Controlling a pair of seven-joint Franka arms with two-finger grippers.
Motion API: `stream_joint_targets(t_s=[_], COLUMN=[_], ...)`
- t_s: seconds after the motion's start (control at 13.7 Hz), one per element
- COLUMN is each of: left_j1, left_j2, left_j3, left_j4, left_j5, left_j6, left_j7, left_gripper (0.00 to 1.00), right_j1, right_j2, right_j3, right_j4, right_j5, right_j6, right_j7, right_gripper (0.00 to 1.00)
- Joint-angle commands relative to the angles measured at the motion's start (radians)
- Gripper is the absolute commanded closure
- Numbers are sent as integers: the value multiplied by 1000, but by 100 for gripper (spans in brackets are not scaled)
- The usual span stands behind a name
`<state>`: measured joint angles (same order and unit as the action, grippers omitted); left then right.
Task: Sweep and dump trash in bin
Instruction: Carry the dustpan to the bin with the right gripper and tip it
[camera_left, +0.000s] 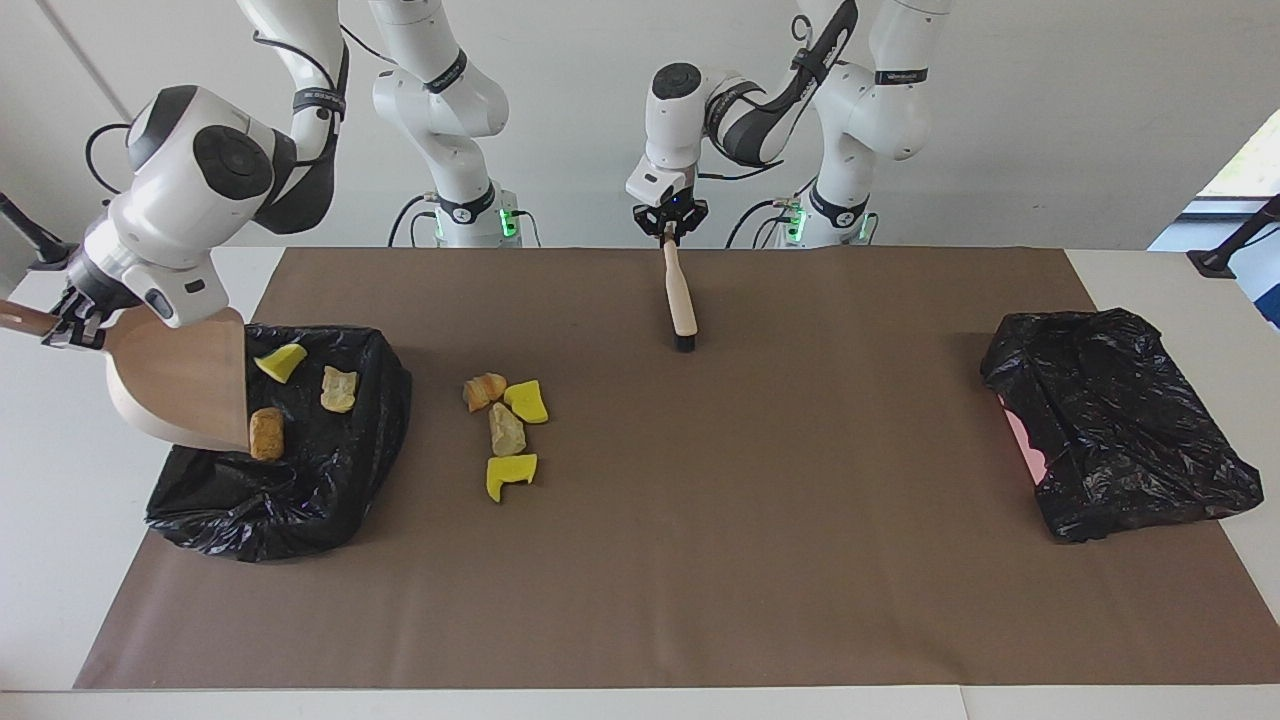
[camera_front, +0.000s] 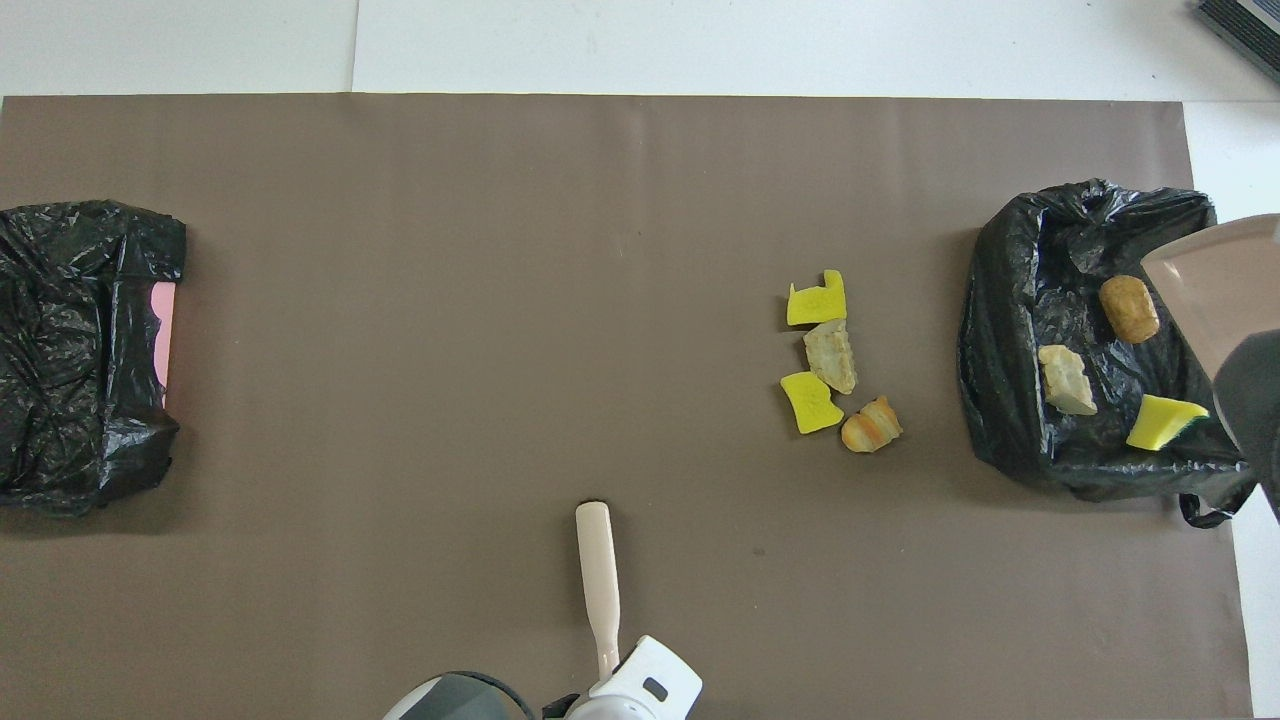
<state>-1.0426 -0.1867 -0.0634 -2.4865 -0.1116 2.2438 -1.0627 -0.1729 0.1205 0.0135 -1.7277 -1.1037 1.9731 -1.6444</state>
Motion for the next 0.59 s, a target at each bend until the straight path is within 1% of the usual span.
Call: stream_joint_targets(t_s=[0.0, 0.15, 0.22, 0.37, 0.51], left_j1=[39, 84, 110, 151, 214], left_j2=[24, 33, 33, 33, 30], left_j3=[5, 7, 5, 7, 8], left_j4=[20, 61, 76, 116, 170], left_j5=[-19, -17, -16, -7, -3], left_j6=[13, 8, 0, -41, -102], left_j7=[55, 72, 93, 150, 231], left_gripper=[0, 0, 0, 0, 0], right_j1=[33, 90, 117, 174, 216], right_j2=[-13, -30, -32, -30, -28], right_j3=[8, 10, 10, 10, 10], right_j4=[7, 46, 77, 138, 151], right_j5=[-51, -27, 3, 85, 169], right_j6=[-71, -166, -195, -236, -244], right_j7=[56, 167, 216, 341, 505], right_gripper=[100, 100, 100, 100, 100])
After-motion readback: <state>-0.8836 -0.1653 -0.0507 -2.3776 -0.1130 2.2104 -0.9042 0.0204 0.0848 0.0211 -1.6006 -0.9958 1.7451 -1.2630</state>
